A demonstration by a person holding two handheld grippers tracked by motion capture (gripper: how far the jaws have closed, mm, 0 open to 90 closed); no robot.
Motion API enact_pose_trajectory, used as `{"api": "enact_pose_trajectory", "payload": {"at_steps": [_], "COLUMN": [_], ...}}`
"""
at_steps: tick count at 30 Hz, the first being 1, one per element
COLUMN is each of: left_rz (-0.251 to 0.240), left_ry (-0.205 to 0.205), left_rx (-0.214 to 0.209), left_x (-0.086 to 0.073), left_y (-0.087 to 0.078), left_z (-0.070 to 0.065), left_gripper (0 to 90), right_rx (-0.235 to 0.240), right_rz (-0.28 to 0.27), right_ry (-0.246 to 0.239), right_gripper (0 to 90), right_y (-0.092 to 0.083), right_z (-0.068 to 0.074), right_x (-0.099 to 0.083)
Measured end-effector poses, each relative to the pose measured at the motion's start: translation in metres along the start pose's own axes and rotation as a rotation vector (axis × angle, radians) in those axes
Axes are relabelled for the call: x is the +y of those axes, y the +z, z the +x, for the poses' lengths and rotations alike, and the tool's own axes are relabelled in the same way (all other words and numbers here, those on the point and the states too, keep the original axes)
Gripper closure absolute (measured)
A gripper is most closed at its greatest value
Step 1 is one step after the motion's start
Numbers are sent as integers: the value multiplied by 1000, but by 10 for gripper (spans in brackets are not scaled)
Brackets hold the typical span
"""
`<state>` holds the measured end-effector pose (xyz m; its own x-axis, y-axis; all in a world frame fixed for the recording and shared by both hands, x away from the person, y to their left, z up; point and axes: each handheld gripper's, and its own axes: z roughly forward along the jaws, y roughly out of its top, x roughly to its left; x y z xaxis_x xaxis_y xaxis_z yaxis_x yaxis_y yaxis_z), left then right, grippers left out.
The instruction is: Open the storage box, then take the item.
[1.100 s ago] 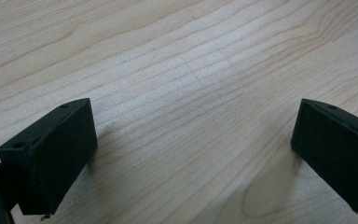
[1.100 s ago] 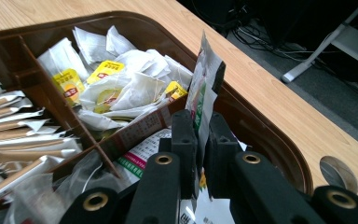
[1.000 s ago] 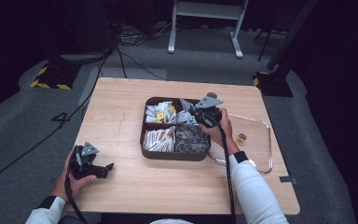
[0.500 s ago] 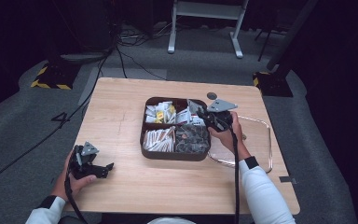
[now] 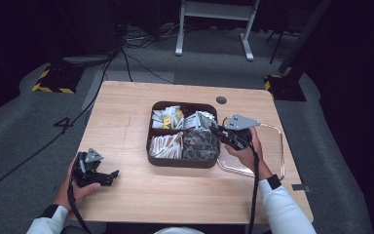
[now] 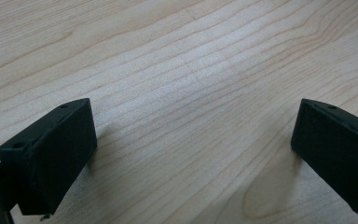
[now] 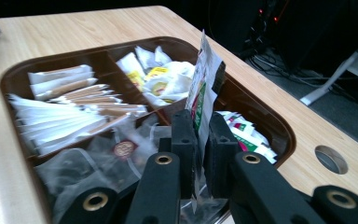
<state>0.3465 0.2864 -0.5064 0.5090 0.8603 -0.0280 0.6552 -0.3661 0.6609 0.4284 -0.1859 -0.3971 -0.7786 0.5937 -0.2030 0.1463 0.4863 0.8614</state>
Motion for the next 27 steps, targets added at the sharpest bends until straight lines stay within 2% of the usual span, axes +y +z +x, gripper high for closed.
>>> {"api": "enact_pose_trajectory", "payload": {"at_steps": [3,6,7,8,10,20,27], "left_rz": [0,0,0,0,0,-4,-4], "left_ry": [0,-1,-1,0,-1,-1,0], "left_rx": [0,0,0,0,0,3,8], "left_x": [0,0,0,0,0,0,0], "left_y": [0,0,0,0,0,0,0], "left_z": [0,0,0,0,0,0,0], "left_gripper": [4,4,4,4,4,5,5], "right_rx": [12,56,56,78,93,153,199], "right_rz": [-3,-11,-11,-11,-4,-10,-5], "right_ry": [-11,-32,-32,-35,-49,-57,-80], "right_gripper": [849,849,849,849,849,848,848], "right_y": [-5,-14,-14,-17,-19,-30,-35], "right_z": [6,19,19,26,33,48,61], "right_x": [-1,-5,-5,-8,-10,-18,-22]}}
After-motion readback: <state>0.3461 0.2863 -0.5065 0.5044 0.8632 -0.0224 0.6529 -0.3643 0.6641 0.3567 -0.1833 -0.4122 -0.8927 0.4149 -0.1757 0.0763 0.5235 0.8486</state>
